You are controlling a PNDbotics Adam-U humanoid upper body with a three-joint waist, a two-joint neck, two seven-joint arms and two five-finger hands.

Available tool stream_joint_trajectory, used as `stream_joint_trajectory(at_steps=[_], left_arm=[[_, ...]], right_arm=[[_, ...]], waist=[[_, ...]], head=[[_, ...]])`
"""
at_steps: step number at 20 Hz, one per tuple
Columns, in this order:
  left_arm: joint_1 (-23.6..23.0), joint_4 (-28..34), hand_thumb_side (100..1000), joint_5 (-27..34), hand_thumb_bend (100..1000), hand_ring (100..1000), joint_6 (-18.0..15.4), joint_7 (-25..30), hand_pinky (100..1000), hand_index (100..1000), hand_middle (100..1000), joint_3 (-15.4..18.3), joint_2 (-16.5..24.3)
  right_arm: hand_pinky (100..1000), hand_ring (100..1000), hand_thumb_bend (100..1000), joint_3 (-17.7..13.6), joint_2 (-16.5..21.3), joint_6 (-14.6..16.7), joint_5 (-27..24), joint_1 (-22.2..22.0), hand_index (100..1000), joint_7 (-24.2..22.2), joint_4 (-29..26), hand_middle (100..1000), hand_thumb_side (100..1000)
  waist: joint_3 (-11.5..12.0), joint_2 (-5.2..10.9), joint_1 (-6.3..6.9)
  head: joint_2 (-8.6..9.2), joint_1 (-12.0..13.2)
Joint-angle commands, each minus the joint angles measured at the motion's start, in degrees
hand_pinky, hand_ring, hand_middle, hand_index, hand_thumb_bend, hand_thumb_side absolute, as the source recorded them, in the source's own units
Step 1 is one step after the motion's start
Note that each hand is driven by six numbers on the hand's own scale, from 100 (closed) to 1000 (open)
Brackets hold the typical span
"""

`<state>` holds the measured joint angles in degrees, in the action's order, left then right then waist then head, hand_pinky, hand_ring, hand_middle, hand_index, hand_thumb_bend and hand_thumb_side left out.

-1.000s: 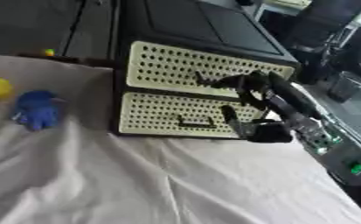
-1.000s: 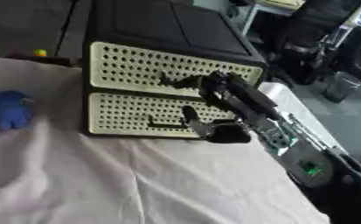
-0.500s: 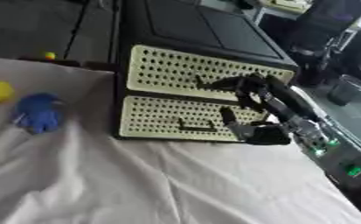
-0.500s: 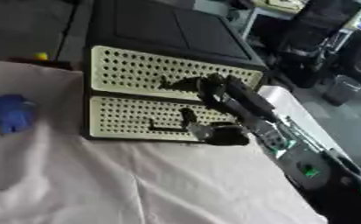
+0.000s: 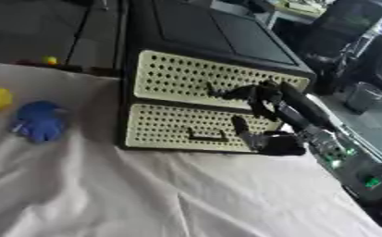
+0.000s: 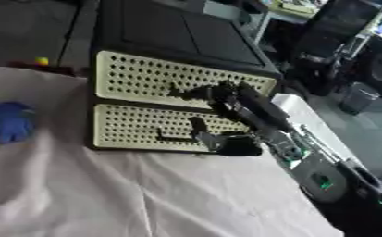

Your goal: Pick up objects from table and place into drawer.

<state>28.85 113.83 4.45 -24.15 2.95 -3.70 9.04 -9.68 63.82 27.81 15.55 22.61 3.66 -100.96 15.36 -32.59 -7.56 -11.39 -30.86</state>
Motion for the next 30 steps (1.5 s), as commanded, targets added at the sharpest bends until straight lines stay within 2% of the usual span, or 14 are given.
stream_joint_trajectory(at_steps=[1, 6, 9, 12, 22, 30], left_arm=[[0.6, 0.8, 974, 0.2, 189, 555, 0.0, 0.1, 559, 856, 656, 0.1, 0.2], [0.4, 0.8, 969, 0.2, 188, 557, -0.1, -0.3, 561, 857, 659, 0.5, 0.2], [0.5, 0.8, 966, 0.2, 188, 559, -0.3, -0.7, 562, 858, 661, 0.7, 0.5], [0.3, 0.8, 962, 0.2, 186, 560, -0.4, -0.9, 563, 858, 660, 0.8, 0.6], [-0.1, 0.8, 958, 0.2, 185, 561, -0.8, -1.5, 565, 859, 662, 1.2, 1.1], [-0.5, 0.8, 957, 0.1, 182, 561, -0.9, -1.6, 565, 861, 663, 1.2, 1.4]], right_arm=[[321, 100, 100, -0.7, 2.3, -0.1, -0.3, 0.1, 805, -0.3, -0.4, 100, 242], [318, 100, 100, -0.9, 2.3, -0.7, -1.6, -0.5, 803, -0.1, -1.5, 100, 246], [318, 100, 100, -1.1, 2.5, -0.6, -2.6, -1.5, 804, 0.3, -1.9, 100, 248], [319, 100, 100, -1.1, 2.9, -0.5, -3.9, -2.3, 805, -0.1, -2.3, 100, 251], [315, 100, 100, -2.2, 4.0, -0.4, -5.9, -4.2, 806, 1.0, -3.3, 100, 251], [313, 100, 100, -2.8, 5.0, 0.0, -7.5, -5.0, 828, 1.6, -4.1, 100, 251]], waist=[[0.0, 1.14, 0.29], [-0.4, 1.73, 0.92], [-0.6, 2.36, 1.14], [-0.6, 2.98, 1.32], [-1.4, 4.10, 2.15], [-2.0, 4.52, 2.63]], head=[[0.88, 0.0], [1.99, 2.2], [0.94, 4.5], [-0.18, 5.4], [-1.56, 4.3], [-1.86, 3.3]])
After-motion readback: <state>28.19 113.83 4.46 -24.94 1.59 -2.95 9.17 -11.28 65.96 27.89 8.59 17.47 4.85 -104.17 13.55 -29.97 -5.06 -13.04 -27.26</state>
